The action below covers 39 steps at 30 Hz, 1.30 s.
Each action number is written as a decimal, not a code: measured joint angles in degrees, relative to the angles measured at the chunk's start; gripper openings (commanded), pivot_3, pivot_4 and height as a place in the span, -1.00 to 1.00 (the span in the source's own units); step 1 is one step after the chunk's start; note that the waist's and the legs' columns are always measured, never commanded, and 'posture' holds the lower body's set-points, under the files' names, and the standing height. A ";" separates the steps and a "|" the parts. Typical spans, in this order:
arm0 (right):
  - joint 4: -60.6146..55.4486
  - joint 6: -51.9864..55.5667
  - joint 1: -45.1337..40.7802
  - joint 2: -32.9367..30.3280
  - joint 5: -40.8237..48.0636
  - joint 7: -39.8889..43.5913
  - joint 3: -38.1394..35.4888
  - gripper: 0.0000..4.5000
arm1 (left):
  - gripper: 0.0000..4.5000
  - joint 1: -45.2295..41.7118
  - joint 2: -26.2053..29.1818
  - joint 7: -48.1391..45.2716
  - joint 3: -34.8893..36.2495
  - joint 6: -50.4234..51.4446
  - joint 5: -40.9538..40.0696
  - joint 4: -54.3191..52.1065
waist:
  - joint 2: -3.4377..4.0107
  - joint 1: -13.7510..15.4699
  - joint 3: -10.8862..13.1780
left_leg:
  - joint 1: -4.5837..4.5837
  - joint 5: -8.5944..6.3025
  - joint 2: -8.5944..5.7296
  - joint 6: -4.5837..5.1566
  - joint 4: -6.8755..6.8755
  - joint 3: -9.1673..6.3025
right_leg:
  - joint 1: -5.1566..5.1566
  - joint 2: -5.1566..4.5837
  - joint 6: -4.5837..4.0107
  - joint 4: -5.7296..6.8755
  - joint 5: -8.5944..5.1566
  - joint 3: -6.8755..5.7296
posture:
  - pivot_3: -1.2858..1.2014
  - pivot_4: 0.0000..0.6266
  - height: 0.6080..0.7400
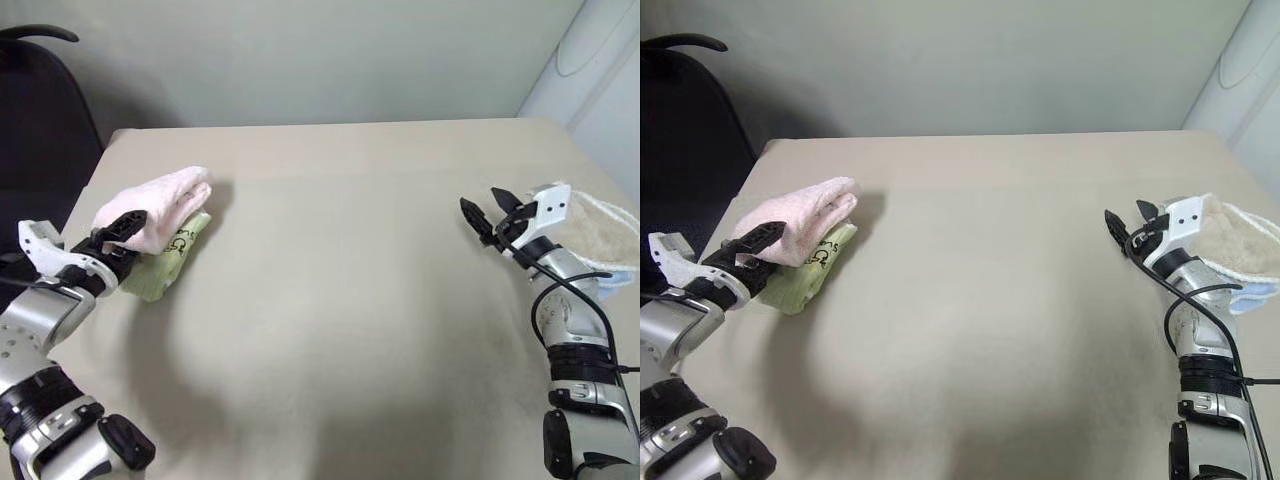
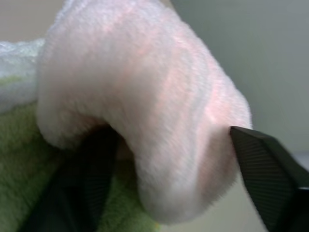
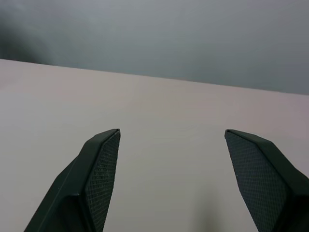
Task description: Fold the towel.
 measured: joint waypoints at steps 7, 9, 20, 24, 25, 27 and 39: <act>0.01 0.00 -0.06 0.17 -0.09 0.27 0.48 0.62 | 0.99 6.86 -0.15 0.68 1.96 -2.76 -3.80 -7.60 | 0.00 -0.22 0.00 | 0.00 0.00 0.02 -0.01 -0.01 0.00 | -0.01 0.02 -0.03 -0.01 0.01 -0.04 | 0.03 -0.52 1.00; -0.02 0.05 -0.03 0.15 -0.09 0.27 0.44 0.62 | 0.99 9.52 0.18 -1.48 3.16 -4.61 -4.21 -10.51 | 0.00 -0.30 0.00 | 0.00 0.01 0.02 -0.01 -0.03 0.00 | -0.01 0.03 -0.04 0.00 0.01 -0.03 | 0.03 -0.52 1.00; -4.83 4.28 1.06 0.84 0.32 3.01 2.22 0.35 | 1.00 19.83 5.17 -25.18 -23.18 -15.83 10.65 -39.31 | 0.12 0.46 -0.11 | 0.20 -0.04 0.01 0.04 0.17 -0.32 | 0.20 -0.01 -0.30 0.11 -0.07 -0.15 | 0.03 -0.52 1.00; -4.17 4.60 0.43 2.17 0.32 3.59 2.96 -0.26 | 1.00 9.38 1.34 -26.46 -47.15 -23.70 28.94 -33.71 | 0.10 0.05 -0.13 | 0.09 -0.10 0.01 0.01 0.19 -0.25 | 0.23 -0.07 -0.36 0.23 -0.02 -0.14 | 0.03 -0.52 1.00; -3.81 4.60 0.27 2.21 0.34 3.77 2.98 -0.40 | 1.00 7.48 -0.24 -26.68 -50.98 -25.75 32.90 -30.85 | 0.11 -0.08 -0.13 | 0.07 -0.11 0.02 0.02 0.14 -0.25 | 0.18 -0.07 -0.37 0.19 -0.03 -0.14 | 0.03 -0.52 1.00; -3.26 4.60 0.47 2.21 0.34 3.85 2.71 -0.73 | 0.83 3.40 -4.88 -27.12 -56.41 -30.08 39.11 -21.72 | 0.11 -0.30 -0.13 | -0.14 -0.09 0.06 -0.01 0.10 -0.23 | -0.02 -0.07 -0.36 0.15 -0.02 -0.13 | 0.03 -0.52 1.00; -6.97 4.49 8.07 5.17 -0.06 0.73 2.73 -1.00 | -0.07 1.46 -10.07 -29.94 -59.82 -35.15 48.92 -11.13 | 0.11 -0.80 -0.13 | -0.33 -0.07 0.10 -0.02 0.16 -0.25 | -0.15 -0.06 -0.32 0.16 0.00 -0.13 | 0.03 -0.52 1.00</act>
